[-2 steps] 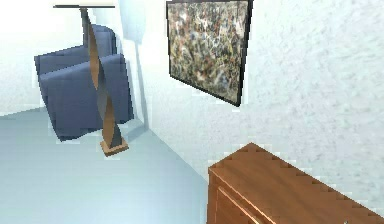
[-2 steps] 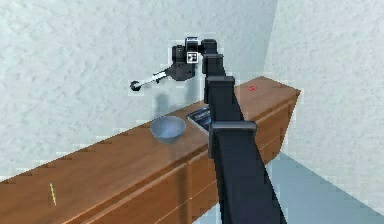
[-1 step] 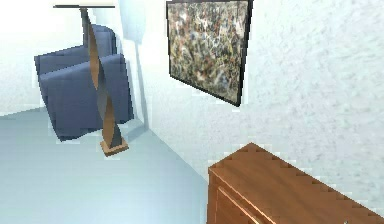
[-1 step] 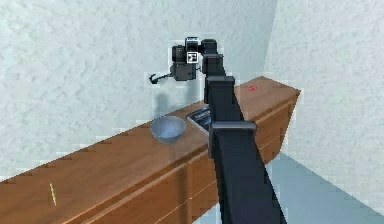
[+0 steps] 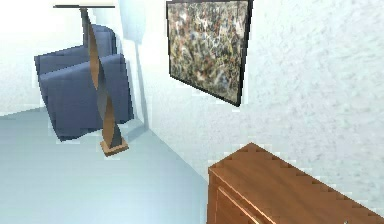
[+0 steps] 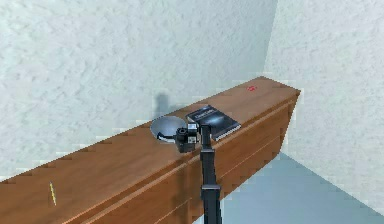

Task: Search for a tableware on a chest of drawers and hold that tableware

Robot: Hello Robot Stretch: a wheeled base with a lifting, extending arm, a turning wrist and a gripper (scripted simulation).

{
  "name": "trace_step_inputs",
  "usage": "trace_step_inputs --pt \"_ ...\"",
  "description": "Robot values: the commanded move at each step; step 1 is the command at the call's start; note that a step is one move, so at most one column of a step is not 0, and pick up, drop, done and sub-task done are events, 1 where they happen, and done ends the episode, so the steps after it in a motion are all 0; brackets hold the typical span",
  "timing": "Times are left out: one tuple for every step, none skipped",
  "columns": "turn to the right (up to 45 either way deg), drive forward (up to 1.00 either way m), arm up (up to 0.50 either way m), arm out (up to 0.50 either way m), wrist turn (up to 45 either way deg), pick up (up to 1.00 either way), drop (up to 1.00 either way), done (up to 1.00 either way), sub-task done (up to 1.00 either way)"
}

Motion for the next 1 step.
trace_step_inputs --pt "0.0 0.0 0.0 0.0 0.0 1.0 0.0 0.0 0.0"
